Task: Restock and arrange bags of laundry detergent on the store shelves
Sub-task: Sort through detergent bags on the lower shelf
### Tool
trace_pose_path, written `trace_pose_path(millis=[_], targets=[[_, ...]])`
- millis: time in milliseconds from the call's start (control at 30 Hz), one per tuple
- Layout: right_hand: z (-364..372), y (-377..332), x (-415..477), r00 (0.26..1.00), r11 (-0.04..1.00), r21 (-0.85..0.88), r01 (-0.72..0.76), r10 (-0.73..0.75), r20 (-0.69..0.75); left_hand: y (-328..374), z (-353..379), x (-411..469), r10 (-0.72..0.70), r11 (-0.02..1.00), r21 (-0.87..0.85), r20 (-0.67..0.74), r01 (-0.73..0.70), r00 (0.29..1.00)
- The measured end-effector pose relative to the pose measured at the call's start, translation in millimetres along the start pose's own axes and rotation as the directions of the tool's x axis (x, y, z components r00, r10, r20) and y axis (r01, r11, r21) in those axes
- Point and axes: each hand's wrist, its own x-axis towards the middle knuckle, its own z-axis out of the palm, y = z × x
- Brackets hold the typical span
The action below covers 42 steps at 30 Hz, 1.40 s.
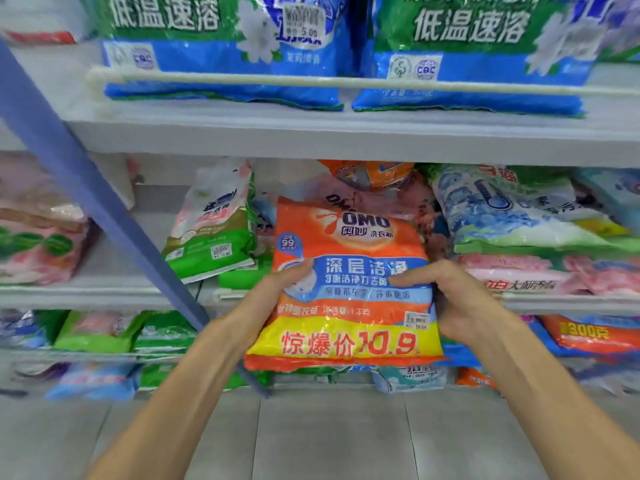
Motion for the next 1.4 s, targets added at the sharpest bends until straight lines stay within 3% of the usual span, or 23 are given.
trace_pose_path(millis=[133, 300, 467, 700, 800, 867, 1033, 1200, 1333, 1400], targets=[[4.8, 19.6, -38.4, 0.998, 0.973, 0.230, -0.012, -0.002, 0.060, -2.0, 11.5, -45.4, -0.111, 0.993, 0.023, -0.123, 0.115, 0.986], [27.7, 31.2, -96.1, 0.987, 0.941, 0.330, -0.070, 0.017, 0.160, -4.5, 12.1, -125.9, -0.003, 0.997, -0.071, -0.158, -0.008, 0.987], [72.0, 21.1, -155.2, 0.943, 0.959, 0.282, -0.027, -0.069, 0.326, 5.9, 0.5, -202.3, 0.067, 0.982, -0.143, -0.359, -0.125, 0.931], [159.4, -16.6, -196.3, 0.893, 0.980, 0.194, 0.038, -0.121, 0.433, 26.0, -39.8, -284.4, 0.093, 0.961, -0.146, -0.630, -0.236, 0.771], [205.2, -24.9, -205.5, 0.868, 0.989, 0.135, 0.059, -0.118, 0.482, 36.9, -64.3, -315.0, 0.099, 0.930, -0.214, -0.638, -0.300, 0.763], [237.3, -26.5, -210.9, 0.848, 0.993, 0.102, 0.065, -0.109, 0.519, 38.4, -88.6, -334.3, 0.181, 0.889, -0.217, -0.643, -0.403, 0.744], [324.0, -25.1, -217.0, 0.814, 0.991, 0.075, 0.111, -0.135, 0.565, 46.6, -153.4, -383.1, 0.194, 0.850, -0.268, -0.642, -0.454, 0.742], [416.1, -7.5, -218.5, 0.773, 0.985, 0.056, 0.165, -0.164, 0.612, 73.5, -221.7, -423.9, 0.242, 0.869, -0.170, -0.673, -0.465, 0.698], [487.3, 6.6, -220.2, 0.752, 0.979, 0.036, 0.199, -0.177, 0.635, 87.2, -272.8, -457.5, 0.429, 0.777, -0.117, -0.621, -0.618, 0.657], [520.8, 13.4, -220.0, 0.759, 0.980, 0.036, 0.196, -0.175, 0.627, 88.7, -308.6, -470.5, 0.422, 0.783, -0.097, -0.642, -0.614, 0.640]])
